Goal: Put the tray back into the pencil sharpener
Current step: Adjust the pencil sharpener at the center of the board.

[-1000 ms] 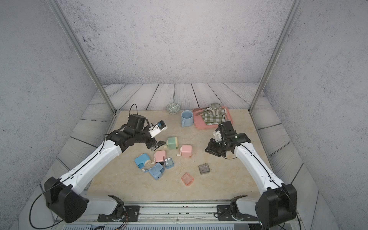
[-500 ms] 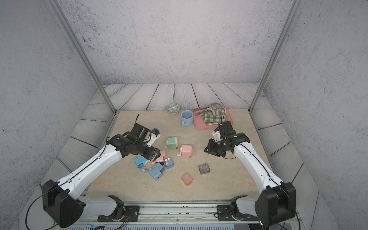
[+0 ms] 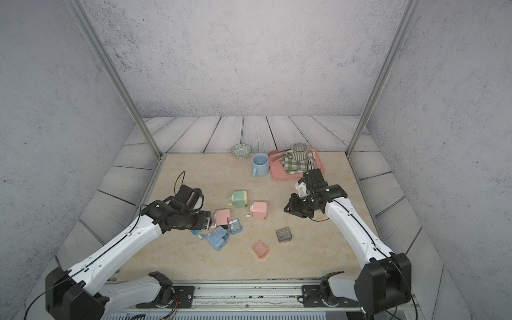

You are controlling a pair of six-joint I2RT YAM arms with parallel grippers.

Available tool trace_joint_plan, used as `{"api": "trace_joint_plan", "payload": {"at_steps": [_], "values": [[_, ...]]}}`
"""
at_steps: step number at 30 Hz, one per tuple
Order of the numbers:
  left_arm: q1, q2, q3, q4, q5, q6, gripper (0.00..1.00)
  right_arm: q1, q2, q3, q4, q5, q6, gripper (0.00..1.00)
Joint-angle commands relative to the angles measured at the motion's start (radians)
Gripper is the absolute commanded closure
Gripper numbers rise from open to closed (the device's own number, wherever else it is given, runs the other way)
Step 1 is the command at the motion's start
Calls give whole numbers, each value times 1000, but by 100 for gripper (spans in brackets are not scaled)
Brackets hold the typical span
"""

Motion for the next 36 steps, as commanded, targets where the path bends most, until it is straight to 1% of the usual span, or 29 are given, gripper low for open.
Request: {"api": "trace_joint_plan", "payload": {"at_steps": [1, 5, 8, 10, 13, 16, 19, 21, 22, 25, 27, 29, 32, 36], "values": [[34, -31, -26, -5, -40, -116, 21, -3, 5, -14, 1, -22, -15, 73], [76, -32, -36, -18, -20, -192, 19, -3, 8, -6, -5, -24, -23, 73], [92, -44, -57, -3, -11, -279, 19, -2, 4, -6, -11, -23, -28, 73], [112, -52, -79, -12, -25, -351, 18, -1, 0, -9, -16, -22, -31, 73], [165, -78, -137, -1, 14, -439, 19, -1, -8, -18, -16, -24, -31, 72], [179, -111, -179, 24, 43, -468, 21, -2, -5, -20, -19, -34, -41, 72], [179, -137, -197, 35, 46, -457, 22, 4, 3, -14, -17, -51, -54, 70], [179, -150, -202, 45, 45, -431, 22, 16, 10, -9, -17, -51, -60, 70], [178, -155, -203, 59, 60, -394, 22, 21, 13, -6, -18, -50, -63, 69], [165, -166, -177, 132, 154, -178, 25, 28, 15, -12, -13, -50, -64, 69], [123, -167, -139, 125, 147, -54, 25, 27, 12, -18, -7, -47, -63, 68], [68, -166, -100, 103, 116, 71, 25, 27, 12, -20, -4, -46, -64, 68], [5, -147, -71, 74, 84, 189, 24, 28, 14, -19, -5, -40, -68, 68], [-71, -87, -65, 62, 75, 293, 22, 27, 12, -18, -3, -35, -68, 67]]}}
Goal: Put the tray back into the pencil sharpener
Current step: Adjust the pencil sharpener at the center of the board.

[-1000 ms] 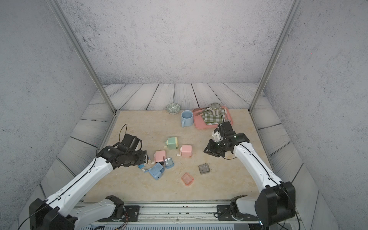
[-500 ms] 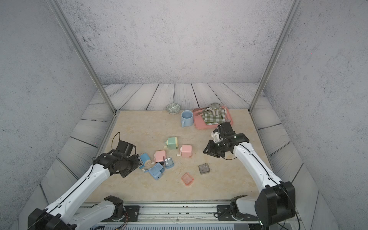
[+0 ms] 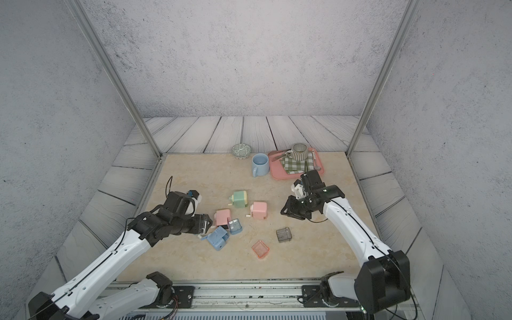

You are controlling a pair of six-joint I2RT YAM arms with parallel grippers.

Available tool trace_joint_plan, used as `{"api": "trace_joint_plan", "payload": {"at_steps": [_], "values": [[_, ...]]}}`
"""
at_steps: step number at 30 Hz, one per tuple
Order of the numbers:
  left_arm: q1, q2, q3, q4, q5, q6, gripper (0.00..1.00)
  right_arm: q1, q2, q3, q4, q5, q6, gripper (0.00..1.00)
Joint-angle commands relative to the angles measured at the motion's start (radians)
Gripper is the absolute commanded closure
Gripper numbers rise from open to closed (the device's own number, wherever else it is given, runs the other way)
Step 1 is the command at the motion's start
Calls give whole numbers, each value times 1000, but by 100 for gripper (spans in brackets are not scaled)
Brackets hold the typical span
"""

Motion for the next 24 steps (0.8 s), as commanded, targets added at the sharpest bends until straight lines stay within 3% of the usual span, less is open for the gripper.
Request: {"api": "trace_joint_plan", "payload": {"at_steps": [1, 6, 19, 24], "values": [[-47, 59, 13, -28, -6, 161, 22, 3, 1, -10, -2, 3, -17, 67], [-125, 169, 54, -29, -28, 203, 18, 4, -8, -10, -3, 13, -11, 66], [-195, 476, 166, -66, -103, 313, 13, 4, -9, -5, -2, 26, 3, 66], [-196, 522, 169, -53, -138, 304, 15, 3, -16, -5, -6, 32, 7, 66]]}}
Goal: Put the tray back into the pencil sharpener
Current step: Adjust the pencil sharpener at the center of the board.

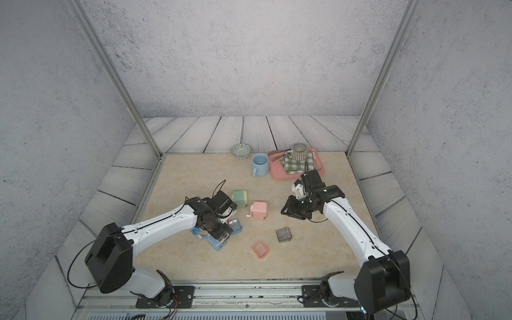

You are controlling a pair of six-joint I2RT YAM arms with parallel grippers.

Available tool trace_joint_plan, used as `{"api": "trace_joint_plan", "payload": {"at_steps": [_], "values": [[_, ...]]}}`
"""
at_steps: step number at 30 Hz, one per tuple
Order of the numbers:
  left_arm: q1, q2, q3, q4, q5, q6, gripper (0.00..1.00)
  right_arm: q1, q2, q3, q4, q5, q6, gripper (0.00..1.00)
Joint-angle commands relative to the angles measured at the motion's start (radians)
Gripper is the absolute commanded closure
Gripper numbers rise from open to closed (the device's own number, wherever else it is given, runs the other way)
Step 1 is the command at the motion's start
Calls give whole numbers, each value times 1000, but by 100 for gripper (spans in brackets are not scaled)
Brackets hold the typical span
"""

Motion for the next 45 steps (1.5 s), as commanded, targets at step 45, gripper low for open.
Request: {"api": "trace_joint_plan", "payload": {"at_steps": [45], "values": [[-113, -7, -74, 70, 138, -25, 40, 4, -28, -20, -7, 13, 10, 66]]}}
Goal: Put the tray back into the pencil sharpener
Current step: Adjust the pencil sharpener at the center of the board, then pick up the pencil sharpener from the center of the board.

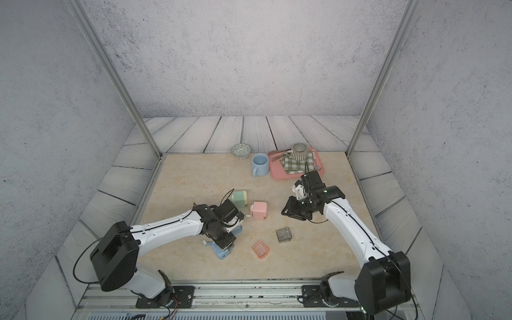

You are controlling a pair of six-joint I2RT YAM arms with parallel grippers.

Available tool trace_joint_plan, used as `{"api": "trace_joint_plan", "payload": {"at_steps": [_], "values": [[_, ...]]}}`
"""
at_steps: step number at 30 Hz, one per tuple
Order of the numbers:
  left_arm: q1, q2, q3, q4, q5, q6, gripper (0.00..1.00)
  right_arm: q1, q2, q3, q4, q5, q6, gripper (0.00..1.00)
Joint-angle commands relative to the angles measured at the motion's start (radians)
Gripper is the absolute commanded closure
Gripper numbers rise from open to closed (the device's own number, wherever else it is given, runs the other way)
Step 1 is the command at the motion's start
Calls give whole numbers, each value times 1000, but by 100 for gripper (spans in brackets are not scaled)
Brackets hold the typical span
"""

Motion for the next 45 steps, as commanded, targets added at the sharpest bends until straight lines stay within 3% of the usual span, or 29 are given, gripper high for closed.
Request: {"api": "trace_joint_plan", "payload": {"at_steps": [1, 5, 9, 15, 18, 23, 30, 40, 45], "values": [[-9, -11, -13, 10, 34, -12, 38, 3, -19, -7, -4, 5, 4, 65], [-13, -45, -5, 20, 14, -7, 29, 4, -5, 7, -13, -7, -11, 65], [-13, -195, 5, 92, -49, -54, 22, 15, 5, 35, -27, -27, -51, 64], [9, -453, -41, 163, -320, -327, 21, 136, 50, 92, -45, -3, -107, 57], [42, -545, -61, 97, -376, -506, 22, 196, 82, 116, -36, 15, -100, 56], [61, -636, -98, -45, -364, -790, 22, 279, 129, 129, -1, 1, -83, 55], [67, -737, -192, -170, -277, -1059, 22, 391, 169, 100, 81, -16, -49, 55], [68, -943, -378, -111, -156, -1102, 19, 516, 206, 54, 244, 29, 122, 55], [70, -1005, -496, -1, -55, -1124, 18, 568, 273, 41, 365, 41, 246, 53]]}}
